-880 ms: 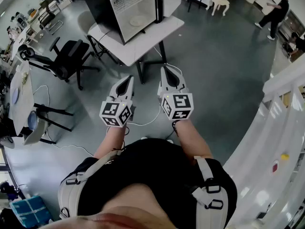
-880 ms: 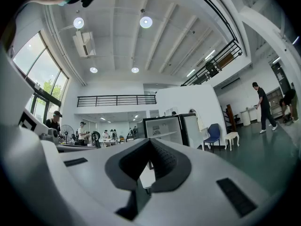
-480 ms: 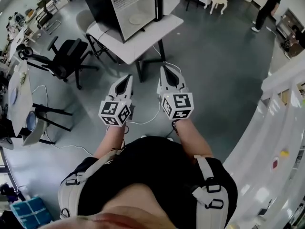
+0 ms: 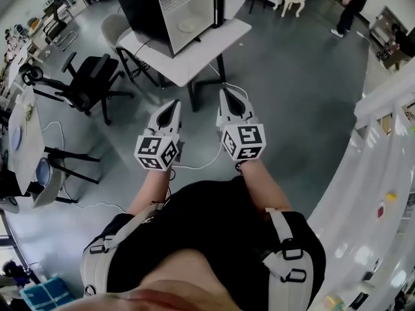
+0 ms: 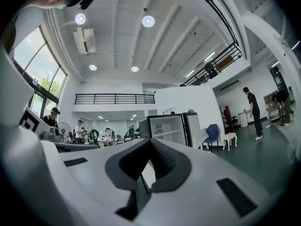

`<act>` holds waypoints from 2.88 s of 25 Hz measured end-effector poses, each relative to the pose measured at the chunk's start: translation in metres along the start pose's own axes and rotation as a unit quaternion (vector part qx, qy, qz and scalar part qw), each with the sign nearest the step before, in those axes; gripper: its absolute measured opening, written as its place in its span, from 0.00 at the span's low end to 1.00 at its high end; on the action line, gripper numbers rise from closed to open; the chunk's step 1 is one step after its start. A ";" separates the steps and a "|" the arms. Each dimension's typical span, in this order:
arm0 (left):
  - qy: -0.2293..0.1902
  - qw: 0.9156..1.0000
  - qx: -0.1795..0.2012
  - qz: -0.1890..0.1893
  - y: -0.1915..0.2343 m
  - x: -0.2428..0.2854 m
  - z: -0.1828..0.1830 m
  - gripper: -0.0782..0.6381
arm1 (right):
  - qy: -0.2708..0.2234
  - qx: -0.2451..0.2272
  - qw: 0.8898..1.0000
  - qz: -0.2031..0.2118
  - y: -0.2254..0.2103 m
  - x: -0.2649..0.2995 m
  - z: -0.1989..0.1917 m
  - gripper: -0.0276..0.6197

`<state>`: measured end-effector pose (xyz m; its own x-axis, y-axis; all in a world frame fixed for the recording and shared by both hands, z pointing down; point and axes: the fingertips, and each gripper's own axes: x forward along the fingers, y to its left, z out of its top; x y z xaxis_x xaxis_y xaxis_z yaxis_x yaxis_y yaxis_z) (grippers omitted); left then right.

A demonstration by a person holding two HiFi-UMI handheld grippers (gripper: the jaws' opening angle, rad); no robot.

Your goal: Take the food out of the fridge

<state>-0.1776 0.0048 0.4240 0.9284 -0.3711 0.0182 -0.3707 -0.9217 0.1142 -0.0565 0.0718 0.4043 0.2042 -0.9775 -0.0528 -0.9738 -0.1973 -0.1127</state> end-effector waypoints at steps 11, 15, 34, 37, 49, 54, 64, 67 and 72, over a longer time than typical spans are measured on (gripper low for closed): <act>-0.013 1.000 0.002 -0.007 0.023 0.002 0.009 0.11 | -0.014 0.001 1.000 -0.017 0.003 0.015 0.006 0.06; -0.027 1.000 -0.001 0.004 0.037 0.015 0.014 0.11 | -0.017 -0.003 1.000 -0.009 -0.003 0.033 0.005 0.06; -0.008 0.996 0.001 0.087 0.094 0.242 0.005 0.11 | 0.000 0.006 0.998 0.068 -0.165 0.235 -0.004 0.06; -0.004 0.995 0.002 0.102 0.099 0.286 0.003 0.11 | 0.003 -0.002 0.997 0.079 -0.200 0.268 -0.005 0.06; 0.019 0.988 -0.002 0.155 0.123 0.386 0.008 0.11 | 0.025 0.003 0.988 0.153 -0.261 0.367 -0.005 0.06; 0.020 0.986 -0.009 0.165 0.147 0.399 0.004 0.11 | 0.037 -0.014 0.983 0.179 -0.251 0.390 -0.018 0.06; 0.018 0.983 -0.006 0.181 0.173 0.395 0.009 0.11 | 0.083 -0.208 0.944 0.242 -0.229 0.440 -0.074 0.13; 0.020 0.982 -0.008 0.188 0.176 0.388 0.007 0.11 | 0.105 -0.295 0.907 0.282 -0.218 0.450 -0.105 0.19; 0.029 0.979 -0.008 0.202 0.180 0.374 0.003 0.11 | 0.133 -0.435 0.831 0.321 -0.213 0.473 -0.159 0.20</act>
<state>0.1023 -0.3004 0.4479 0.7068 -0.6970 0.1205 -0.7072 -0.6997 0.1010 0.2314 -0.3606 0.5607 -0.3012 -0.8610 0.4098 -0.6010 0.5051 0.6194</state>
